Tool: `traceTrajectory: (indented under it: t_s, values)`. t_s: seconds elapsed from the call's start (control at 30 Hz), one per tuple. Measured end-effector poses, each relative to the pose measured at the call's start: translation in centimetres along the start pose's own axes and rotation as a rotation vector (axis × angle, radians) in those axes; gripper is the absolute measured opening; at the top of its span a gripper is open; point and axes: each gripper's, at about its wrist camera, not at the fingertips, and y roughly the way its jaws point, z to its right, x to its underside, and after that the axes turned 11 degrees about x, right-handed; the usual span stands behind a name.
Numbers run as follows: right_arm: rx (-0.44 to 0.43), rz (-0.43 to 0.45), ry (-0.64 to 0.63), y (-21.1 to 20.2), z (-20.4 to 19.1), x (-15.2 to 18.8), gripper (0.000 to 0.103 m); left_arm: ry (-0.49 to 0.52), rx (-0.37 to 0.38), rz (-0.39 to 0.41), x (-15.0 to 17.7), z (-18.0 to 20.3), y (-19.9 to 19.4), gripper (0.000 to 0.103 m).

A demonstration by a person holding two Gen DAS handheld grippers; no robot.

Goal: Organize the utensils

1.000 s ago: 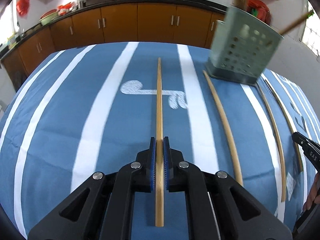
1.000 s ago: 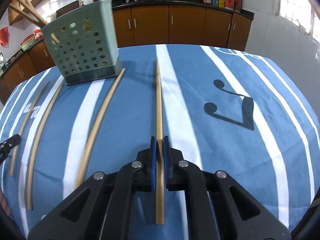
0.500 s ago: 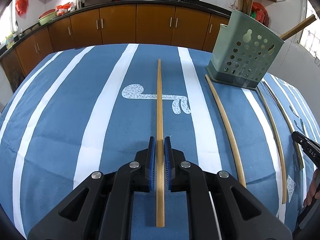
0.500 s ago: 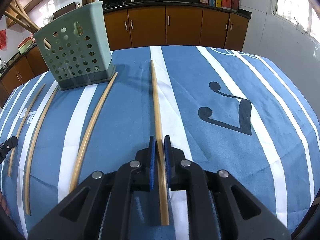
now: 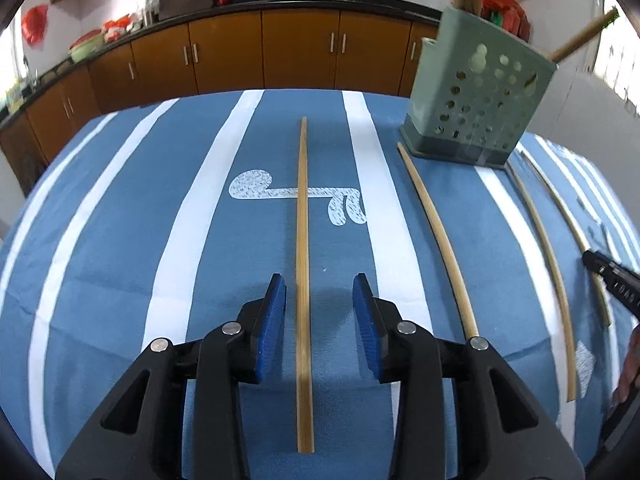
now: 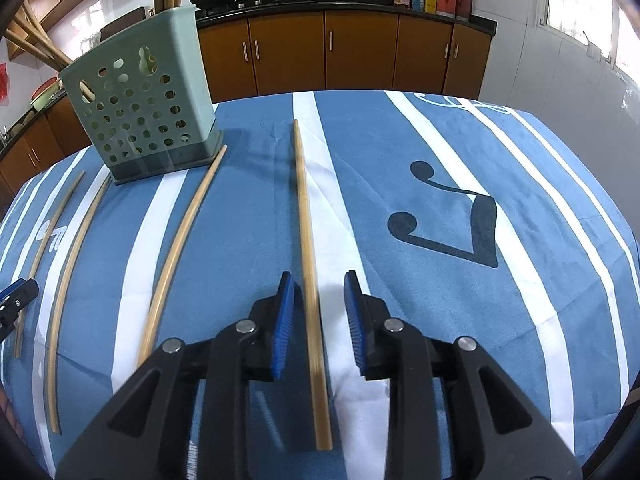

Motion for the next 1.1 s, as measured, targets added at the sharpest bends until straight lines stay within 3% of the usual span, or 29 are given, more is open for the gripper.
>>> traceTrajectory:
  t_s: [0.13,0.37,0.5,0.57,0.87,1.1]
  values:
    - [-0.001,0.0,0.001,0.0,0.0,0.0,0.027,-0.038,0.031,0.015,0.1,-0.6,-0.4,0.036]
    - [-0.012,0.0,-0.004,-0.5,0.0,0.5,0.024,-0.011,0.032,0.003,0.9,0.1,-0.8,0.032]
    - [-0.018,0.001,-0.008,-0.8,0.0,0.8,0.009,-0.003,0.019,-0.002,1.1,-0.2,-1.0,0.015]
    - [-0.024,0.002,-0.011,-1.0,0.1,1.1,0.008,-0.013,0.022,-0.003,1.3,-0.6,-1.2,0.008]
    - [-0.071,0.028,0.016,-2.5,0.9,1.5,0.008,-0.005,0.056,-0.025,1.9,-1.0,-2.2,0.007]
    - [-0.087,0.083,0.048,-4.3,1.8,0.6,0.008,0.003,0.081,0.025,1.2,-0.5,-4.3,0.007]
